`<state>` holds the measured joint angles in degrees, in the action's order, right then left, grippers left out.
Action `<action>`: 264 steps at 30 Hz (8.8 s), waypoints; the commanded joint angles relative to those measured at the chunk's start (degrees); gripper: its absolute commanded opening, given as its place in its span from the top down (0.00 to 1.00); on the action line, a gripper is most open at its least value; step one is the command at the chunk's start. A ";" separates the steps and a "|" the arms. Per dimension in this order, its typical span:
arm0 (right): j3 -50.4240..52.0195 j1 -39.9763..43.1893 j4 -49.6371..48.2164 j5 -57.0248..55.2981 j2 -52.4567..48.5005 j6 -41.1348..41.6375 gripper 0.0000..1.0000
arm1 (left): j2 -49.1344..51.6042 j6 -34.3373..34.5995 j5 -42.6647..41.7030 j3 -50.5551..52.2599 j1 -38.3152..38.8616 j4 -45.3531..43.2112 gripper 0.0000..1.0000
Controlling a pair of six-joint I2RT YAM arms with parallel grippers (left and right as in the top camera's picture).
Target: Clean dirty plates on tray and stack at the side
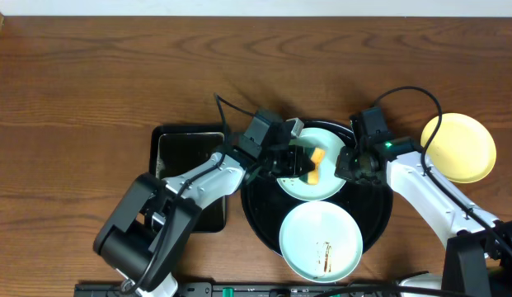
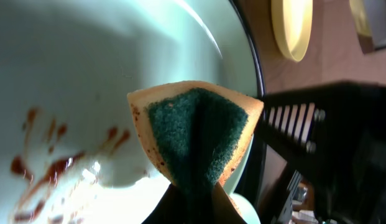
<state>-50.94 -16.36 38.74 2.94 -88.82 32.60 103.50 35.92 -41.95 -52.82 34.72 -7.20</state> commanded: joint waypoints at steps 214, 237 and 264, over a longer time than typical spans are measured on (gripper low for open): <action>-16.61 -2.82 12.00 -11.76 -0.28 -6.56 0.98 | -1.27 -7.89 46.42 -26.27 -22.82 68.65 0.93; 3.50 -2.78 -5.60 11.28 -1.01 10.25 0.28 | -1.27 -10.88 45.79 -26.16 -24.04 69.33 0.92; 10.64 -2.80 -29.18 9.66 -4.39 13.05 0.98 | -1.27 -12.17 44.22 -26.16 -24.04 71.23 0.90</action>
<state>-40.62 -18.96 10.96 13.72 -93.12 47.18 102.74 24.23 3.27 -78.50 10.96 63.51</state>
